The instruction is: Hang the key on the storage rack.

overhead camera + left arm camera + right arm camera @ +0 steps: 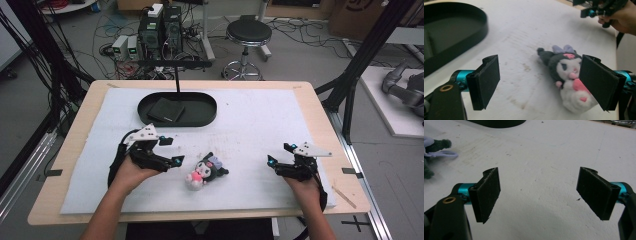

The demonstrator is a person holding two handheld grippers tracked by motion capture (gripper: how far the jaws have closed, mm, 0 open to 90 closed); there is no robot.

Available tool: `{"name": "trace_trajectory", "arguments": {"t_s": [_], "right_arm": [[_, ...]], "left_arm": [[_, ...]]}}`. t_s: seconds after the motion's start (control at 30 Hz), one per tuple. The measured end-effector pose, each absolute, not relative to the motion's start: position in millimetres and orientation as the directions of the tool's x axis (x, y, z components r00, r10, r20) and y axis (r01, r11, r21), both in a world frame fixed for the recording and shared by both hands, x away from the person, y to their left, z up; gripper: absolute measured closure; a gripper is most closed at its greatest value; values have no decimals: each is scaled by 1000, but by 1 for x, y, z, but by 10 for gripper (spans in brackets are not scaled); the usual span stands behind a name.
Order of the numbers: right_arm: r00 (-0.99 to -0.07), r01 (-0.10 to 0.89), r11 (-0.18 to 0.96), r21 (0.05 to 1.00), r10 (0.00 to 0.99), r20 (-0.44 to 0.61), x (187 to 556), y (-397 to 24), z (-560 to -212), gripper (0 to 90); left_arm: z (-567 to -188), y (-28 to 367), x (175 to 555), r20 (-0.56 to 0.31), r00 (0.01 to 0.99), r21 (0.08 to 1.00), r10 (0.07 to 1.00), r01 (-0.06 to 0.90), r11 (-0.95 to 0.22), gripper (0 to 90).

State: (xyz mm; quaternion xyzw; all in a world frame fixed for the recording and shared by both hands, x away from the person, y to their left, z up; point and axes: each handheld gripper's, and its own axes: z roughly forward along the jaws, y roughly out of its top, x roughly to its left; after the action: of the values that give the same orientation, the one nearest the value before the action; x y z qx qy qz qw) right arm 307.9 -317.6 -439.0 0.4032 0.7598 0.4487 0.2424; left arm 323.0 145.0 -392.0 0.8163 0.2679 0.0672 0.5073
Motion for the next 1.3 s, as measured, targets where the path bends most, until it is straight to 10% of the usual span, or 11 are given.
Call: {"name": "trace_trajectory", "arguments": {"t_s": [0.9, 1.3], "right_arm": [[-562, 392, 283, 876, 827, -16, 308, -314, -438, 198], [-564, 393, 284, 874, 826, -15, 308, -314, -439, 198]], "left_arm": [[-441, 47, 310, -67, 865, 682, 497, 403, -610, 161], [-423, 64, 313, -149, 875, 722, 461, 415, -554, 321]]}}
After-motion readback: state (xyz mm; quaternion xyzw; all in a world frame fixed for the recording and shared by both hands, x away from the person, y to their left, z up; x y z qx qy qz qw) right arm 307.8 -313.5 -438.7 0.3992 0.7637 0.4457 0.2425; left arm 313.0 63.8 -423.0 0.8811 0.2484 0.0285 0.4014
